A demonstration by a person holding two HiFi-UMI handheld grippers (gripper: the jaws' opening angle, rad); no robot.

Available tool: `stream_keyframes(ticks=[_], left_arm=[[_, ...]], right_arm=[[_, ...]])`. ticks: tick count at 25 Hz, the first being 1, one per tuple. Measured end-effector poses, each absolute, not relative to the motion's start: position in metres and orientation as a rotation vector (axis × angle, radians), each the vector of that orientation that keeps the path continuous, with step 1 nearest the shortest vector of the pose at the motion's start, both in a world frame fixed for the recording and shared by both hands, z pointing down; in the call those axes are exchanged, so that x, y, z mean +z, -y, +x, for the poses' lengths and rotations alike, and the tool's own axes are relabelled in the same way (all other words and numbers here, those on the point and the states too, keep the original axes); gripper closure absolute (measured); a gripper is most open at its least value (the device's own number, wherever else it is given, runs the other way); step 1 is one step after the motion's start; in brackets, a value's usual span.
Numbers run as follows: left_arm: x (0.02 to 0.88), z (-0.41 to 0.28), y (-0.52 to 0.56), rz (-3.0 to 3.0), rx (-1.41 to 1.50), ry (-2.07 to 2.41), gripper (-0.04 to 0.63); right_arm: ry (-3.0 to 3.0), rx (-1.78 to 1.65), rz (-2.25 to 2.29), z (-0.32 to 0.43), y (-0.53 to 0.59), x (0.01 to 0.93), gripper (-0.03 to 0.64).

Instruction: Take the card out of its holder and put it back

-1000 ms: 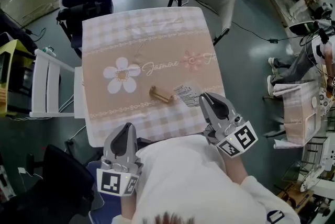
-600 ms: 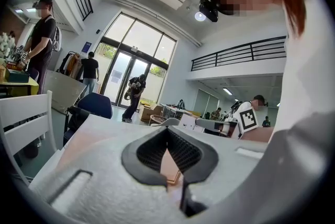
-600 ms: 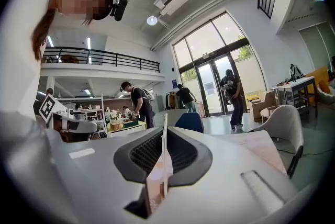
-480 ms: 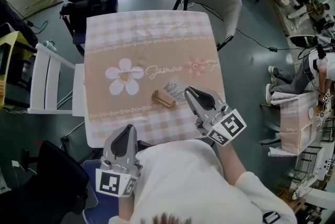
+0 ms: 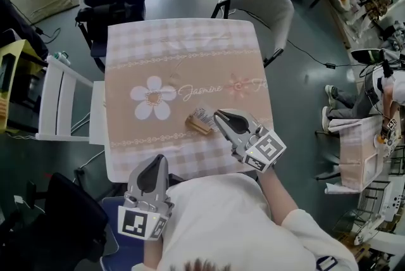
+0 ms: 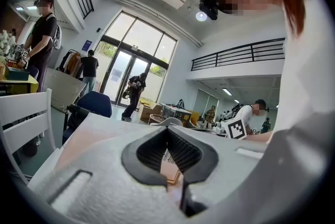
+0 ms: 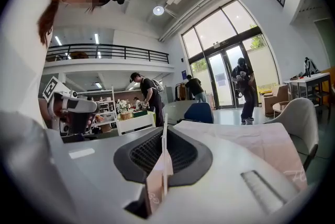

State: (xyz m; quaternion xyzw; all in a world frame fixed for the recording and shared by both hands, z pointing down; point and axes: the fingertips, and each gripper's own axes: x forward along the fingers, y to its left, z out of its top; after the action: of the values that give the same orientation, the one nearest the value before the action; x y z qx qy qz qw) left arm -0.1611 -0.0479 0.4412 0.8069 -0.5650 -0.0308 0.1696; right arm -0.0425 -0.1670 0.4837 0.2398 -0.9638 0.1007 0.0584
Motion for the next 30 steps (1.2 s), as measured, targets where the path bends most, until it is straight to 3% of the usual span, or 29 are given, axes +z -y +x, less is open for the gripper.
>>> stream_keyframes(ticks=[30], left_arm=[[0.442, -0.160, 0.050, 2.294, -0.079, 1.603, 0.592]], right_arm=[[2.875, 0.290, 0.593, -0.055, 0.164, 0.514, 0.597]])
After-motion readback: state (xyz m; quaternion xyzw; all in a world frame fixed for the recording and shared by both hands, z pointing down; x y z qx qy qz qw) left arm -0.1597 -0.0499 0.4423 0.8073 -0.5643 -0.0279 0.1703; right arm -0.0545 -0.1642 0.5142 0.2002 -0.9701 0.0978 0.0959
